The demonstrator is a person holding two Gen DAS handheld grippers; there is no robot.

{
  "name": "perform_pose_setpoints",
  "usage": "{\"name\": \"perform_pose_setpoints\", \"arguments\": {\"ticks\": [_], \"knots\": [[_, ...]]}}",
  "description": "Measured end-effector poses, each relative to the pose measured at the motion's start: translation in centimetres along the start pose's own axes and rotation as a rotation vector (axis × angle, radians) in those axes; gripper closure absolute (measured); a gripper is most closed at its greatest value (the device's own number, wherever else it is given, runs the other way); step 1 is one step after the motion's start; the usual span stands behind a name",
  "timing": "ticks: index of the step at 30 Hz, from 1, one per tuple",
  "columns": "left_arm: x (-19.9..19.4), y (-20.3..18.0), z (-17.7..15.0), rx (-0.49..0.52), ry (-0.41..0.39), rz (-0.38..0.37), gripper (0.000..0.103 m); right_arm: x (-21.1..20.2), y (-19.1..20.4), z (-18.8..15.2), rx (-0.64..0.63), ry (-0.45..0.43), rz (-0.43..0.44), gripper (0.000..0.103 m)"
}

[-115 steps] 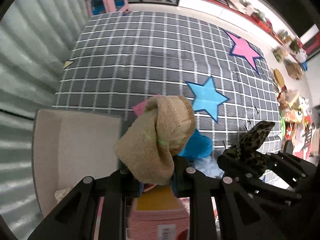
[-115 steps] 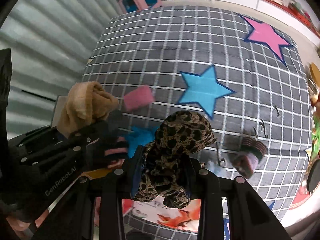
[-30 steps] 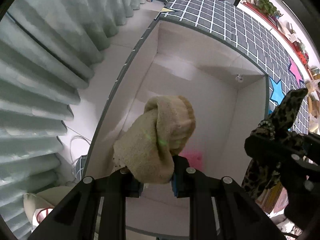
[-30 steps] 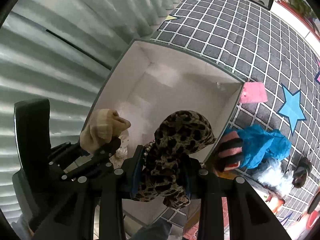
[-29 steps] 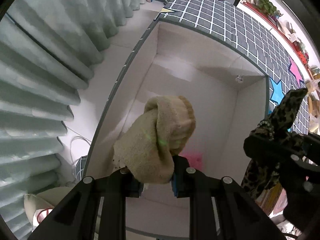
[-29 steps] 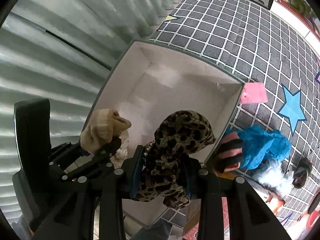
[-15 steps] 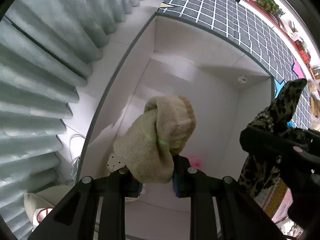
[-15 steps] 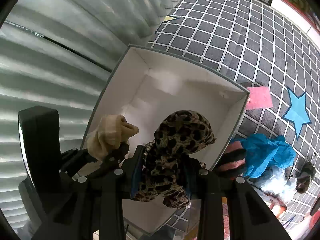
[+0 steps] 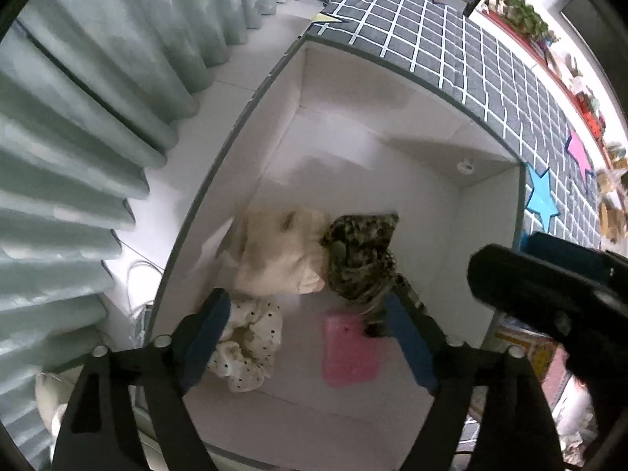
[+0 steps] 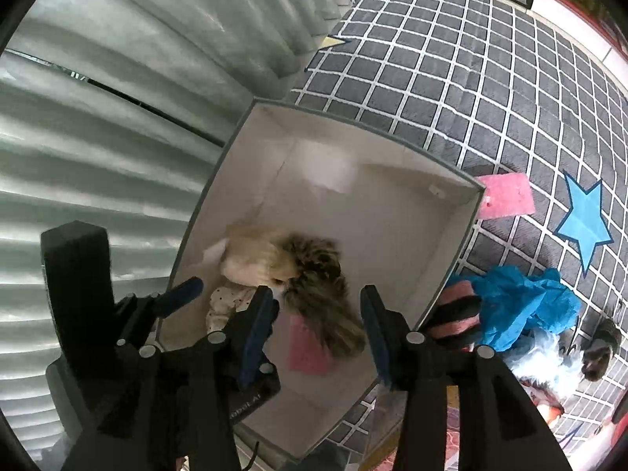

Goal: Organize soft objects
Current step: 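Open both tools to drop sock and leopard cloth into the box, then move both tools back toward the remaining soft items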

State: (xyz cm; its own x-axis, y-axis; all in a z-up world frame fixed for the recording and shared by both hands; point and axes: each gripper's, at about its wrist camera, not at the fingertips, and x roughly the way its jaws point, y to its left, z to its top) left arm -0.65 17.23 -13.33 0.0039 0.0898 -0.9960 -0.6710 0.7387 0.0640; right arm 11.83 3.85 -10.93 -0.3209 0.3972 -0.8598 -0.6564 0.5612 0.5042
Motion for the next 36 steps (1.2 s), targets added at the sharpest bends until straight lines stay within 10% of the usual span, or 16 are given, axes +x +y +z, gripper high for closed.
{"name": "perform_pose_setpoints", "arguments": {"ticks": [2, 7, 21, 36], "knots": [[0.0, 0.5, 0.1, -0.023, -0.009, -0.009, 0.003, -0.4, 0.0, 0.0, 0.003, -0.015, -0.018, 0.017], [-0.3, 0.7, 0.4, -0.055, -0.032, -0.030, 0.000, -1.2, -0.5, 0.1, 0.016, -0.040, -0.032, 0.000], [-4.2, -3.6, 1.8, 0.033, -0.067, -0.072, 0.000, -7.2, -5.8, -0.9, 0.132, -0.151, -0.048, 0.000], [-5.5, -17.4, 4.7, 0.490, -0.061, 0.019, 0.000, -11.9, -19.4, -7.3, 0.419, -0.208, -0.050, 0.000]]}}
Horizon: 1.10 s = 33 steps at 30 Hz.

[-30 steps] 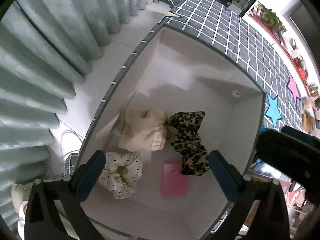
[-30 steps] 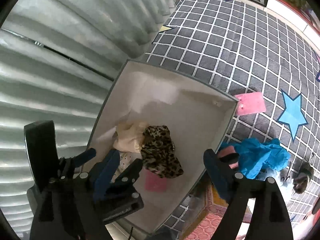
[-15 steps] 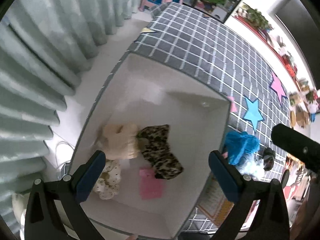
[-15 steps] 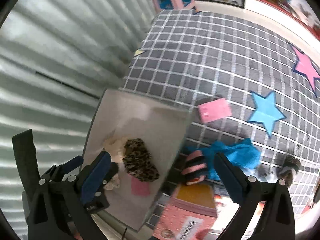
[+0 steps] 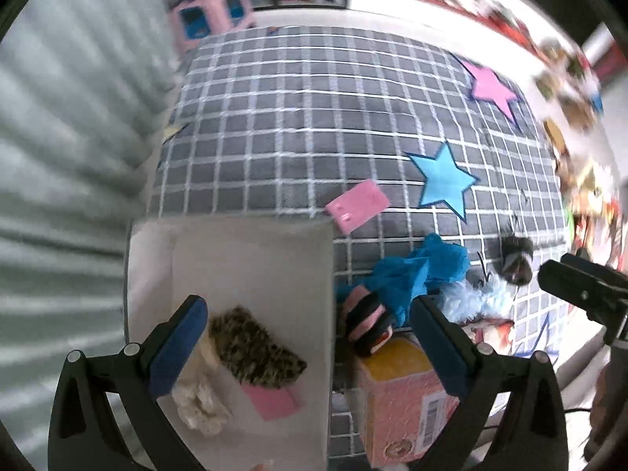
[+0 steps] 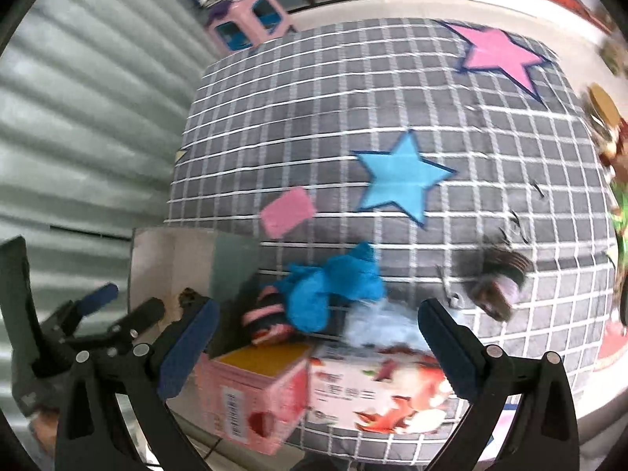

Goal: Organize soft objects
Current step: 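Move both tools back toward the remaining soft items, then grasp the pink sponge with left tool while right tool grasps knit beanie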

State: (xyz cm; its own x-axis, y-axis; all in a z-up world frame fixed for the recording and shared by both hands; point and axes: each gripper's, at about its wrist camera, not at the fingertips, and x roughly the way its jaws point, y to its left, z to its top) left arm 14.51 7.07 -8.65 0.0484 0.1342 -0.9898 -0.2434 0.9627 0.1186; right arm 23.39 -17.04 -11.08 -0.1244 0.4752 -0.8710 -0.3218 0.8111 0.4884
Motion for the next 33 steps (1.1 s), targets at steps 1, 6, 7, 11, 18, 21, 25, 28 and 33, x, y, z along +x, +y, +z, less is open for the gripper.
{"name": "perform_pose_setpoints", "arguments": {"ticks": [1, 6, 7, 11, 18, 21, 25, 28, 33], "knots": [[0.3, -0.8, 0.7, 0.043, 0.012, 0.005, 0.000, -0.2, -0.9, -0.1, 0.015, -0.001, 0.000, 0.000], [3.0, -5.2, 3.5, 0.258, 0.061, 0.075, 0.000, -0.7, -5.5, -0.5, 0.089, -0.006, -0.015, 0.000], [3.9, -6.0, 4.1, 0.292, 0.074, 0.108, 0.000, -0.8, -6.5, -0.7, 0.100, -0.008, -0.026, 0.000], [6.8, -7.3, 5.5, 0.329, 0.126, 0.143, 0.000, -0.6, -10.0, -1.6, 0.154, 0.008, -0.035, 0.000], [12.3, -8.8, 6.9, 0.393, 0.244, 0.175, 0.000, 0.5, -14.6, -2.7, 0.240, 0.050, -0.047, 0.000], [14.1, -9.3, 7.2, 0.440, 0.269, 0.208, 0.000, 1.2, -15.6, -2.8, 0.261, 0.069, -0.048, 0.000], [16.6, -10.2, 7.4, 0.527, 0.311, 0.247, 0.000, 2.2, -16.4, -2.8, 0.277, 0.092, -0.045, 0.000], [18.3, -10.8, 7.3, 0.569, 0.345, 0.264, 0.000, 2.8, -16.8, -2.5, 0.279, 0.099, -0.044, 0.000], [20.4, -11.3, 7.0, 0.588, 0.404, 0.267, 0.001, 4.0, -17.8, -2.0, 0.300, 0.117, -0.042, 0.000]]}}
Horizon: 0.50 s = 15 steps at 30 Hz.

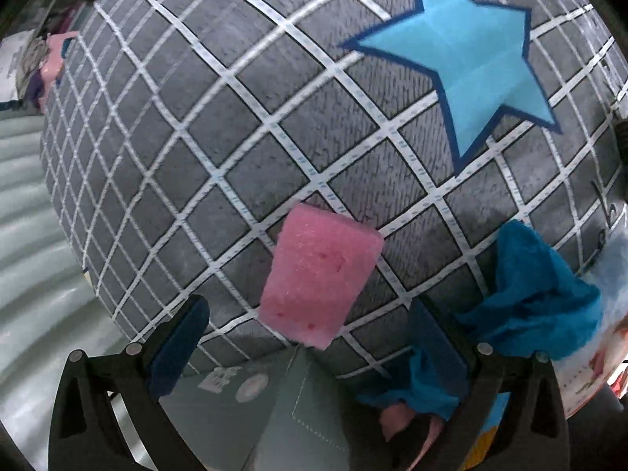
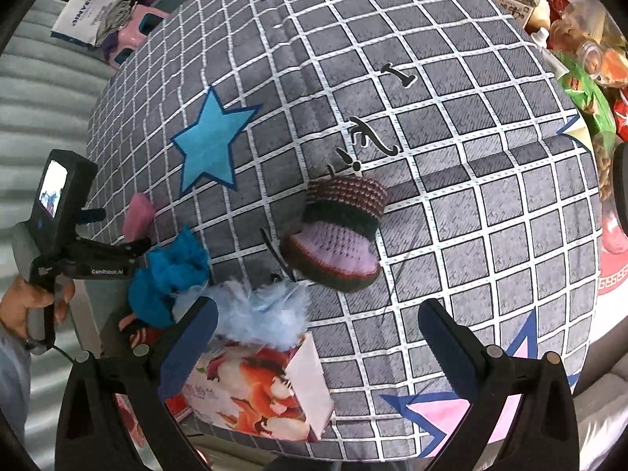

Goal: Organize soft objects
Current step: 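Grasp the pink sponge with left tool while right tool grasps knit beanie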

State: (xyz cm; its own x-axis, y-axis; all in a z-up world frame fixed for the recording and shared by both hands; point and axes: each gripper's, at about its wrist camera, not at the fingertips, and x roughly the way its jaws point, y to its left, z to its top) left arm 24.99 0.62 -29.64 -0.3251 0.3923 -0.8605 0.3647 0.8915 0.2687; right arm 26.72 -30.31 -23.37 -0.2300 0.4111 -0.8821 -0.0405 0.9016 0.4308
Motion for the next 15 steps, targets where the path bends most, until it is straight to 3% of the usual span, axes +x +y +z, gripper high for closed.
{"name": "perform_pose_setpoints", "arguments": {"ticks": [7, 10, 11, 12, 15], "knots": [[2.1, -0.3, 0.5, -0.003, 0.036, -0.052, 0.011, 1.3, -0.6, 1.0, 0.010, 0.019, 0.007, 0.000], [1.7, -0.1, 0.6, -0.018, 0.025, -0.105, 0.028, 1.8, -0.7, 1.5, 0.016, 0.019, 0.005, 0.000], [1.5, -0.1, 0.6, -0.024, 0.020, -0.125, 0.037, 2.1, -0.8, 1.8, 0.023, 0.019, 0.003, 0.000], [1.2, -0.3, 0.6, -0.031, 0.013, -0.141, 0.053, 2.3, -0.8, 2.0, 0.028, 0.018, 0.004, 0.000], [0.9, -0.3, 0.4, -0.059, -0.004, -0.114, 0.056, 3.2, -0.8, 2.8, 0.040, 0.015, -0.006, 0.000]]}}
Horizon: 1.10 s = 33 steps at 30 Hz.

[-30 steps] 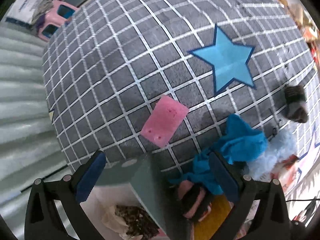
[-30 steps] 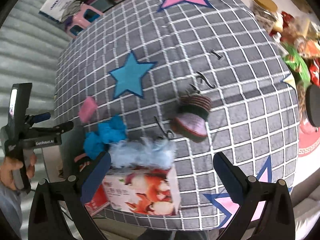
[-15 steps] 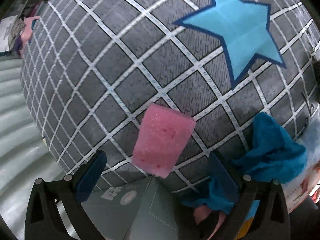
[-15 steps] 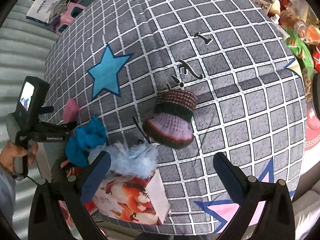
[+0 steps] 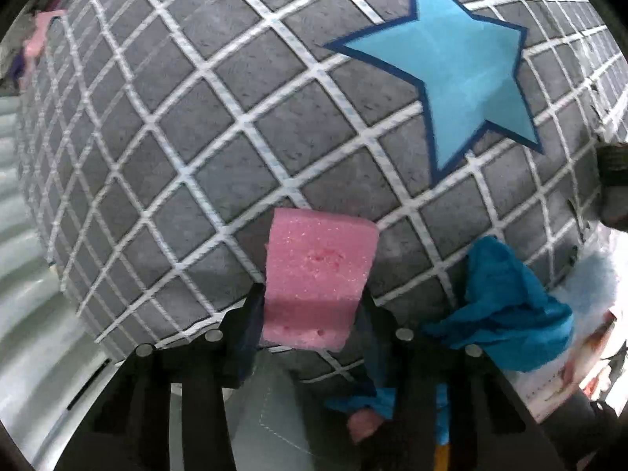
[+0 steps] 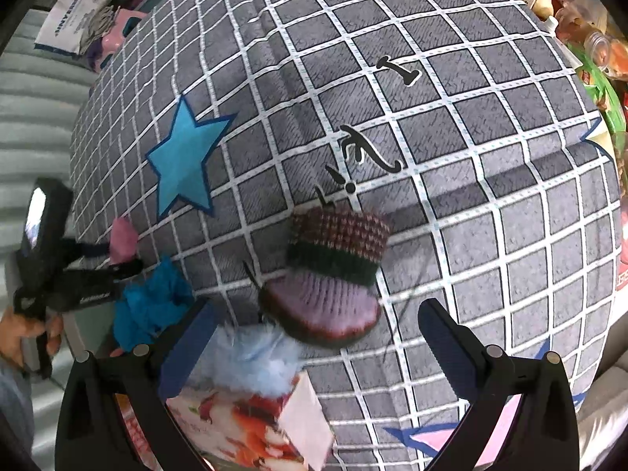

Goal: Organize soft objects
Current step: 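Grasp the pink sponge with left tool while right tool grasps knit beanie, then carry pink sponge and knit beanie with both tools over the white box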

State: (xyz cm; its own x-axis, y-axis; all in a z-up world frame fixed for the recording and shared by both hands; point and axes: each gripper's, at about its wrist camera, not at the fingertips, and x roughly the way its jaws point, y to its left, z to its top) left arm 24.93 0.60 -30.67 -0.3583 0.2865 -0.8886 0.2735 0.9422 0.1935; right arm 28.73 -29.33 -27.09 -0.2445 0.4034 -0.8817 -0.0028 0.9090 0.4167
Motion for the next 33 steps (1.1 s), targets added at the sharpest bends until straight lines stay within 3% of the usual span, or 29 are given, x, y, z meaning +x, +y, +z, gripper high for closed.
{"name": "perform_pose_setpoints", "arguments": {"ticks": [9, 13, 16, 23, 25, 33], "knots": [[-2.7, 2.2, -2.1, -0.101, -0.099, -0.006, 0.056, 3.2, 0.3, 1.7, -0.008, 0.017, -0.065, 0.000], [-4.6, 2.5, -2.9, -0.133, -0.152, -0.011, 0.056, 3.6, 0.5, 1.5, -0.028, 0.014, -0.106, 0.019], [-6.7, 1.6, -3.3, -0.138, -0.197, -0.009, 0.056, 3.2, 1.0, 1.4, -0.064, -0.007, -0.128, 0.053], [-11.4, -0.6, -5.0, -0.152, -0.298, -0.045, 0.056, 1.7, -0.3, 1.4, -0.043, -0.016, -0.072, 0.056], [-12.4, -1.0, -4.2, -0.155, -0.323, -0.061, 0.056, 1.0, -0.5, 1.0, -0.038, -0.022, -0.062, 0.056], [-14.5, -3.8, -7.2, -0.133, -0.397, -0.117, 0.056, -2.0, -2.0, -1.5, -0.006, -0.054, -0.024, 0.056]]}}
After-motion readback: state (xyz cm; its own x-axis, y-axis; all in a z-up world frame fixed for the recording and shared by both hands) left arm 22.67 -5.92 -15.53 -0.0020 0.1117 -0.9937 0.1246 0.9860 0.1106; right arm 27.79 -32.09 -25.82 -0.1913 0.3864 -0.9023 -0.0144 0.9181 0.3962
